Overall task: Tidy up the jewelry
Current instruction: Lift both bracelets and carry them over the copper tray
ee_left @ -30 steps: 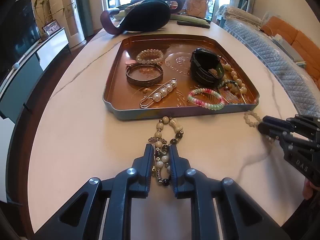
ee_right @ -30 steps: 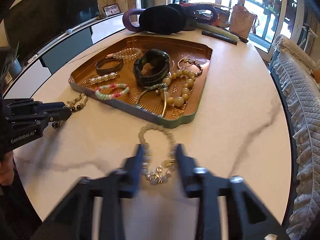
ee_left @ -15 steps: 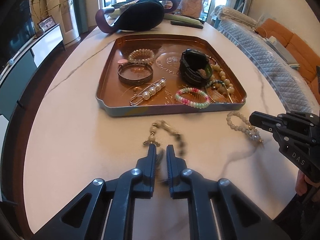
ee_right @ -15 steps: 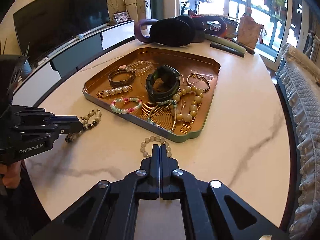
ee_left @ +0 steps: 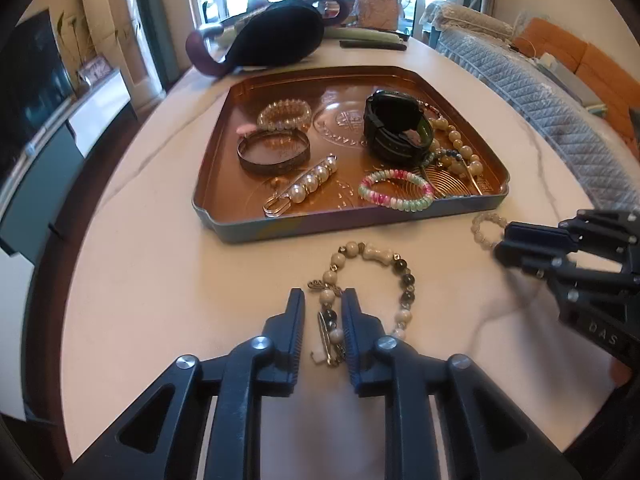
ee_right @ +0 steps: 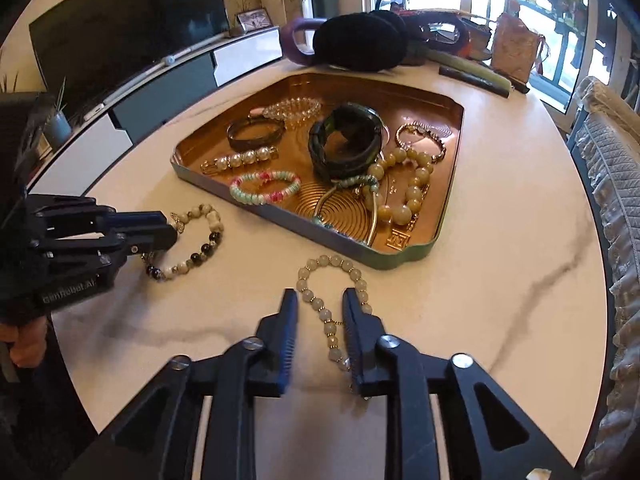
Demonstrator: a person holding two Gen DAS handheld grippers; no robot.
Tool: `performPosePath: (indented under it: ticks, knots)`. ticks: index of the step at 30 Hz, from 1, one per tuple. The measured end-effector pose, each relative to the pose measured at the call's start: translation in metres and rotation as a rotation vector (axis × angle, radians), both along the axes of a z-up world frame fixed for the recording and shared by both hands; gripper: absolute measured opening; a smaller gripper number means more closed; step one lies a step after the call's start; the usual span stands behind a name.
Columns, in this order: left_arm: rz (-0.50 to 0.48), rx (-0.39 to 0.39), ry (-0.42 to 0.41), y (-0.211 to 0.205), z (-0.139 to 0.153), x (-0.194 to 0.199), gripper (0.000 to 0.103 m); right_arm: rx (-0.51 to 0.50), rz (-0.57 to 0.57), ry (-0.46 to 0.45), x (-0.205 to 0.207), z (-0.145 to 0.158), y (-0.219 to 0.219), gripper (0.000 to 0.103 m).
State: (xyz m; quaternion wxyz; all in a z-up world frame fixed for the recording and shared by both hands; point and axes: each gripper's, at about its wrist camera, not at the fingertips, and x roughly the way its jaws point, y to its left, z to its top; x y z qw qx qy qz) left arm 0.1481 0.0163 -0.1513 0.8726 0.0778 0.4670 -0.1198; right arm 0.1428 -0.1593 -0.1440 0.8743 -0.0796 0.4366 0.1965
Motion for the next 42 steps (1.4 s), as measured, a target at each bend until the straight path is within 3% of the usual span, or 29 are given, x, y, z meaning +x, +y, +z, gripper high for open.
performPosePath:
  ticks: [3, 8, 12, 28, 42]
  knots:
    - [-0.026, -0.036, 0.027, 0.002, 0.0, 0.004, 0.009, -0.024, 0.015, -0.006, -0.001, 0.001, 0.004, 0.005]
    - [-0.019, -0.102, 0.057, 0.007, 0.007, 0.003, 0.009, 0.027, 0.015, -0.036, -0.007, 0.013, 0.002, 0.005]
    - [-0.046, -0.089, -0.022, 0.005, 0.028, -0.009, 0.009, 0.067, 0.009, -0.073, -0.012, 0.031, -0.003, 0.005]
    - [-0.057, -0.157, -0.098, 0.003, 0.065, -0.016, 0.009, 0.124, 0.013, -0.176, -0.025, 0.071, -0.003, 0.005]
    - [-0.063, -0.211, -0.213, -0.003, 0.124, -0.023, 0.009, 0.177, 0.019, -0.309, -0.045, 0.133, -0.009, 0.005]
